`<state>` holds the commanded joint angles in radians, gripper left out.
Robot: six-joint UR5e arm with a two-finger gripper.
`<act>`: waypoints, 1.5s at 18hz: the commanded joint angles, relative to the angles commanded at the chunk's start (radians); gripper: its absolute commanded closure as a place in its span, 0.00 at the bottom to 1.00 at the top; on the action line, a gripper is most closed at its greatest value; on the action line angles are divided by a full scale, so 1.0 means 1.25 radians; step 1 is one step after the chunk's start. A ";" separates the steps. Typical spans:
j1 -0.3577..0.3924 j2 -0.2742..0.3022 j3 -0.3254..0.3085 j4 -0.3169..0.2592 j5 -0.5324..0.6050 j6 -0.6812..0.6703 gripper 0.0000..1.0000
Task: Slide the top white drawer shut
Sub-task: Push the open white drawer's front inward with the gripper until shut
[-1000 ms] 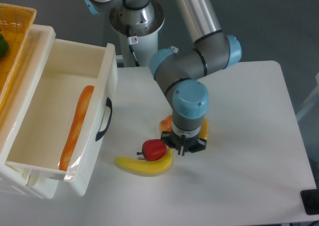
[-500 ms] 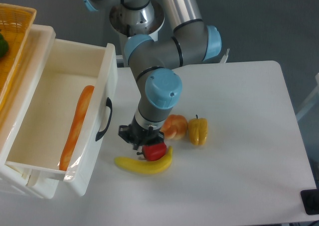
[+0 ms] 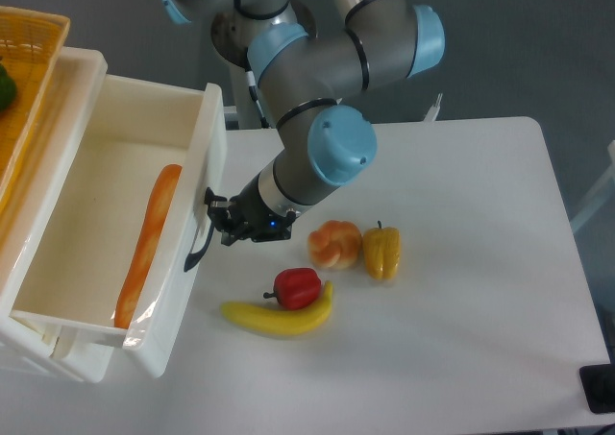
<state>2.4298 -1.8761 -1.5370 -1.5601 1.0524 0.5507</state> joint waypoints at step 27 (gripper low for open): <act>-0.157 0.027 -0.026 0.006 -0.036 -0.020 1.00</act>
<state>2.2336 -1.8423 -1.5693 -1.5524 1.0078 0.5262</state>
